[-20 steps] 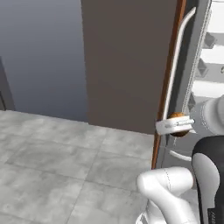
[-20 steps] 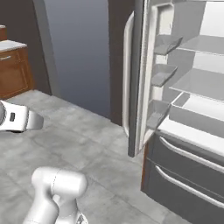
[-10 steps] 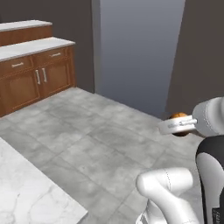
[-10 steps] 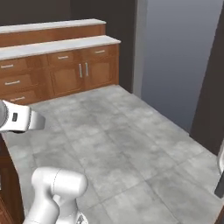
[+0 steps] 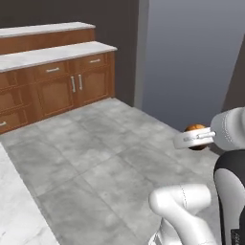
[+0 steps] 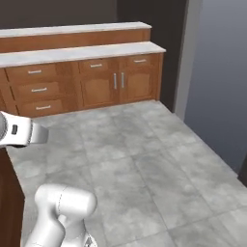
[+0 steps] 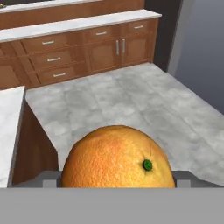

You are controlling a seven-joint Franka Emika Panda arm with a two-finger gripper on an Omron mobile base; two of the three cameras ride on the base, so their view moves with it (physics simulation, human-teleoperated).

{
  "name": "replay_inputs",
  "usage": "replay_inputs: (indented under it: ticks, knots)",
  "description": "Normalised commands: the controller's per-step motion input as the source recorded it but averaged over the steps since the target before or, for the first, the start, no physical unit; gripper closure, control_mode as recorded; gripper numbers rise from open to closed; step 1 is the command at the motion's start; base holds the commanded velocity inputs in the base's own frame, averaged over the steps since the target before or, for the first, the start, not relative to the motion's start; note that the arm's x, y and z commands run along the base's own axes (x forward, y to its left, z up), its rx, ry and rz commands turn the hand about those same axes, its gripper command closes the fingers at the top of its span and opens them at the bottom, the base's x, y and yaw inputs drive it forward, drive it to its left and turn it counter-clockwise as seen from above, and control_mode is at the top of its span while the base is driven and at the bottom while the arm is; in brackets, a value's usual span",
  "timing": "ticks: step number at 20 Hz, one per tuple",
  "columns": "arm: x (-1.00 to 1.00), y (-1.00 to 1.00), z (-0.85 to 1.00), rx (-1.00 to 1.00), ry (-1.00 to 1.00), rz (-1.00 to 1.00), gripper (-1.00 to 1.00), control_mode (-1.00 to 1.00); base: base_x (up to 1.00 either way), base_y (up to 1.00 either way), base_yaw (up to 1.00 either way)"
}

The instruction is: Pick up each orange from the fridge and place one orange on each plate on the dining counter.

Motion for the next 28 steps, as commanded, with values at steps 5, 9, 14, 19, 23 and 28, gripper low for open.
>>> replay_inputs:
  ticks: [5,9,14,19,23,28]
  knots:
    - [0.00,0.00,0.00,0.00,0.00,0.00,1.00,1.00,0.87,-0.77,0.21]
    - [0.00,0.00,0.00,0.00,0.00,0.00,1.00,1.00,1.00,-0.15,0.07]
    - [0.00,0.00,0.00,0.00,0.00,0.00,1.00,1.00,1.00,-0.13,0.13]
    - [0.00,0.00,0.00,0.00,0.00,0.00,1.00,1.00,1.00,0.00,0.33]
    - [0.00,0.00,0.00,0.00,0.00,0.00,1.00,1.00,1.00,0.00,0.59]
    - [0.00,0.00,0.00,0.00,0.00,0.00,1.00,1.00,1.00,0.00,0.65]
